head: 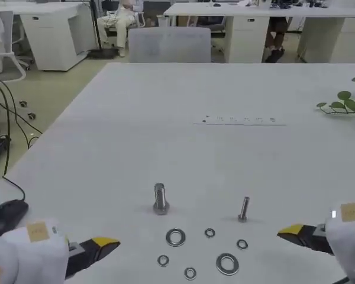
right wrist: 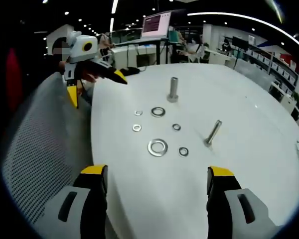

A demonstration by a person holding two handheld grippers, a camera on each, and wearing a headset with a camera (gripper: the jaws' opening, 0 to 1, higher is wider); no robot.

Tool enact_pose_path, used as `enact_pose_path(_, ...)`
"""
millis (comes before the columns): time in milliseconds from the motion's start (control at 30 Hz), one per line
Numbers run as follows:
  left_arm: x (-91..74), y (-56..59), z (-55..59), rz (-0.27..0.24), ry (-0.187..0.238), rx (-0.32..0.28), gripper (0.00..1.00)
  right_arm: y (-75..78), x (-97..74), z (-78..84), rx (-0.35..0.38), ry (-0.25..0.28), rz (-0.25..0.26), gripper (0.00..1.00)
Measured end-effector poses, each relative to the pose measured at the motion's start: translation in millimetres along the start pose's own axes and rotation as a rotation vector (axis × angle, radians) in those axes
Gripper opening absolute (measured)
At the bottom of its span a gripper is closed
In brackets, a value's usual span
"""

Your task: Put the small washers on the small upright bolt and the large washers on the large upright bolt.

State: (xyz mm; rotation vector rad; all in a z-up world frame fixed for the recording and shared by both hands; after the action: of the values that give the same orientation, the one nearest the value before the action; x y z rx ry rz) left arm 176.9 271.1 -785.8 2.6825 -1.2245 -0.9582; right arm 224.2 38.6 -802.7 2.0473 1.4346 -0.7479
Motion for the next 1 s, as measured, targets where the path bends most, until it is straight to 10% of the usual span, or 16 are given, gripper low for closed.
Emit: enact_pose_path(1000, 3.7, 4.5, 1.0, 0.031, 0.020, 0.009, 0.91, 4.3, -3.1, -22.4, -0.174, -0.132, -0.043, 0.78)
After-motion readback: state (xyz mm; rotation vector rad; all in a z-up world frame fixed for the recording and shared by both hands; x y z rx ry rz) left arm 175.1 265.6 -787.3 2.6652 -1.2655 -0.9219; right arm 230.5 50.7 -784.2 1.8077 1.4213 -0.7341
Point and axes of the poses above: the centre of the closed fingertips' face, and the gripper's own axes: x roughly forward along the fingers, y roughly to its right, z roughly out of its underside, the point moved 5 cm from there along -x, roughly backward along the fingers, and after that the axes turned 8 degrees about -x, right-handed, at the moved point
